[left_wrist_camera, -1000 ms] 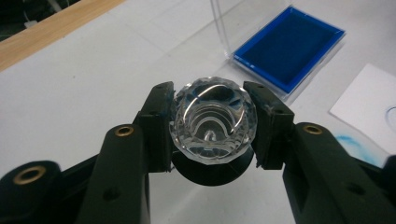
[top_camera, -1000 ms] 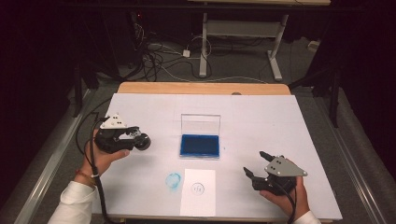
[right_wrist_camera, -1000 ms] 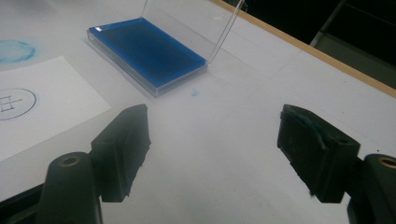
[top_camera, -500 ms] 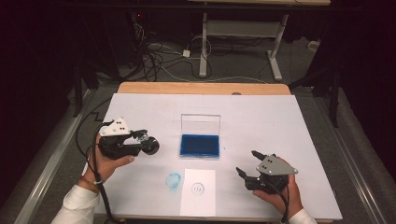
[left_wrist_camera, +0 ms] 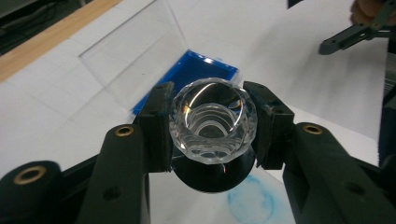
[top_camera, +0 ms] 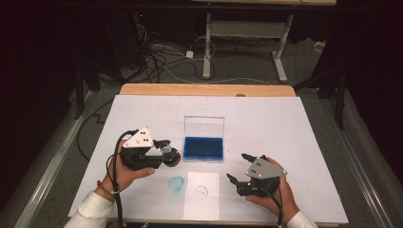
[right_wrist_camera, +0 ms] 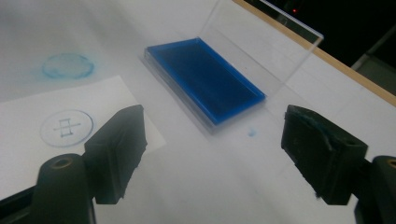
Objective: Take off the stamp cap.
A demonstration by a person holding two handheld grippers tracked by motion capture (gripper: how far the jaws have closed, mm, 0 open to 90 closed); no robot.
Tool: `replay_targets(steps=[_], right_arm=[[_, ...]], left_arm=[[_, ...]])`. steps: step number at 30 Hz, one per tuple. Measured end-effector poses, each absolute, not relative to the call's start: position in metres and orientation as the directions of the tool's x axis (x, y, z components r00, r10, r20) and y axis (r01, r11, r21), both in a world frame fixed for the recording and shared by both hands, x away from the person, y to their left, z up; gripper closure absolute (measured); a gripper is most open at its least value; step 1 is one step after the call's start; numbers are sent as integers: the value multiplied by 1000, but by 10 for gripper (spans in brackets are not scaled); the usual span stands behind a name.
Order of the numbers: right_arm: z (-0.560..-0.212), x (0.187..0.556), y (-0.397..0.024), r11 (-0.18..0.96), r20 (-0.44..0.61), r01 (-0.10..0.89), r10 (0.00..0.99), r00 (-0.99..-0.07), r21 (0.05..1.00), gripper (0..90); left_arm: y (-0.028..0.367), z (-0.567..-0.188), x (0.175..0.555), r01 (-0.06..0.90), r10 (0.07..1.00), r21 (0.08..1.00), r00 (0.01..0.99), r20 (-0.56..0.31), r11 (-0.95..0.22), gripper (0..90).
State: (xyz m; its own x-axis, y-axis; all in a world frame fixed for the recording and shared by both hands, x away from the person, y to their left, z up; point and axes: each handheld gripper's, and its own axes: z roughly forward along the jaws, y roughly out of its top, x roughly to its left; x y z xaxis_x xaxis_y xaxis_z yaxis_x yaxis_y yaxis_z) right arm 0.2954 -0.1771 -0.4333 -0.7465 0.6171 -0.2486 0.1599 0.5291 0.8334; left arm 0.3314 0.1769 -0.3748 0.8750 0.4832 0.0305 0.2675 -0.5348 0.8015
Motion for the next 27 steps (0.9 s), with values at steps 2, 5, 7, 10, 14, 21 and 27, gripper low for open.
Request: replay_targets(steps=[2,5,7,10,14,21,27], right_arm=[[-435,299,-167,542,-255,145,594,-763,828,223],[-436,303,-146,561,-270,114,555,-787,820,215],[-437,306,-132,567,-278,92,530,-801,818,209],[-440,311,-116,559,-270,74,506,-820,826,214],[-441,315,-98,550,-250,66,480,-841,833,219],[-441,321,-76,529,-202,77,449,-870,845,242],[-443,322,-67,501,-165,89,439,-883,861,268]], left_arm=[[172,-376,332,268,473,803,881,20,-533,547],[166,-379,333,274,465,809,885,-1,-520,547],[163,-380,334,278,460,812,888,-13,-513,547],[160,-381,335,279,458,818,889,-21,-503,547],[158,-381,334,284,463,825,886,-30,-489,547],[154,-381,333,281,460,837,887,-40,-470,547],[147,-382,331,270,447,839,894,-36,-472,547]])
